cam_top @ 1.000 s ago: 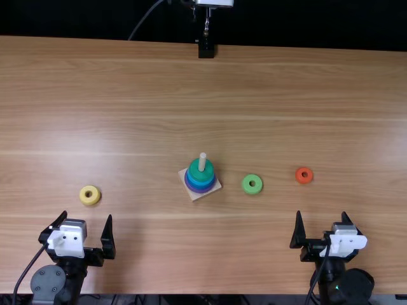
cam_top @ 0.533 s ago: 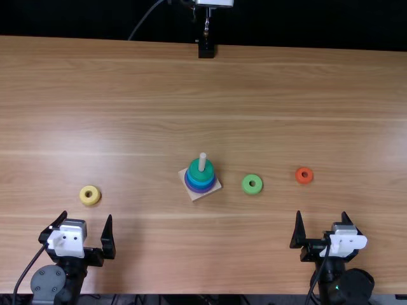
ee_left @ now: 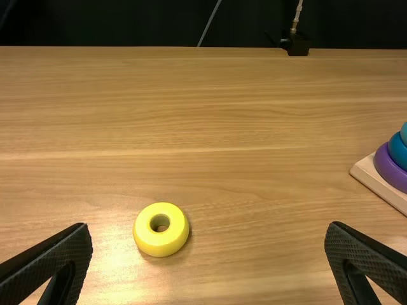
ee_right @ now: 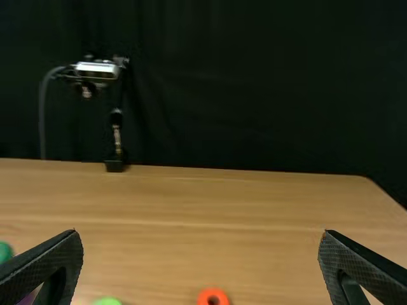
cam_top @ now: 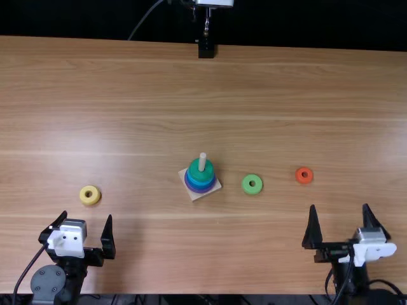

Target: Build the Hanoi tower: stack the rings onto the peg from bottom to top in this color order: purple, dark blue, light blue, dark green, light green, yellow, orange.

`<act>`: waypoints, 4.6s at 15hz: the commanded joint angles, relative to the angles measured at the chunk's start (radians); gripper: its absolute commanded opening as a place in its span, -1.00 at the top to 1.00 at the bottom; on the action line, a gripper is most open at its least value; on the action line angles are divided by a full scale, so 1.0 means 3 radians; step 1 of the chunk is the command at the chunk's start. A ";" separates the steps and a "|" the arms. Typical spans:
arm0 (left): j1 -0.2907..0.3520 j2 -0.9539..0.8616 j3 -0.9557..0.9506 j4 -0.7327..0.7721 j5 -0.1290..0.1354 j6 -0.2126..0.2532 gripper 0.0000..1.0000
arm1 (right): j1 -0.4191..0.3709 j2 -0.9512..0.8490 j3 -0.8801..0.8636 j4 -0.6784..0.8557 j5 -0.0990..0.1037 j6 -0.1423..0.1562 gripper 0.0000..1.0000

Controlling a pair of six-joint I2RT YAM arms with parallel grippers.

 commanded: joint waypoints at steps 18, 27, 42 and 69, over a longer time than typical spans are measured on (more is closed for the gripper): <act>0.0032 -0.0051 -0.0352 -0.0268 0.0002 0.0054 -1.00 | 0.1170 0.4138 0.2186 -0.1885 0.0050 0.1157 -1.00; 0.0032 -0.0051 -0.0352 -0.0268 0.0002 0.0054 -1.00 | 0.0889 0.5427 0.2630 -0.1818 0.0063 0.1121 -1.00; 0.0032 -0.0051 -0.0352 -0.0268 0.0008 0.0054 -1.00 | 0.0945 0.5887 0.2886 -0.1824 0.0480 0.1170 -0.23; 0.0032 -0.0051 -0.0352 -0.0268 0.0002 0.0054 -1.00 | 0.1145 0.6040 0.2871 -0.1885 0.0474 0.1378 0.87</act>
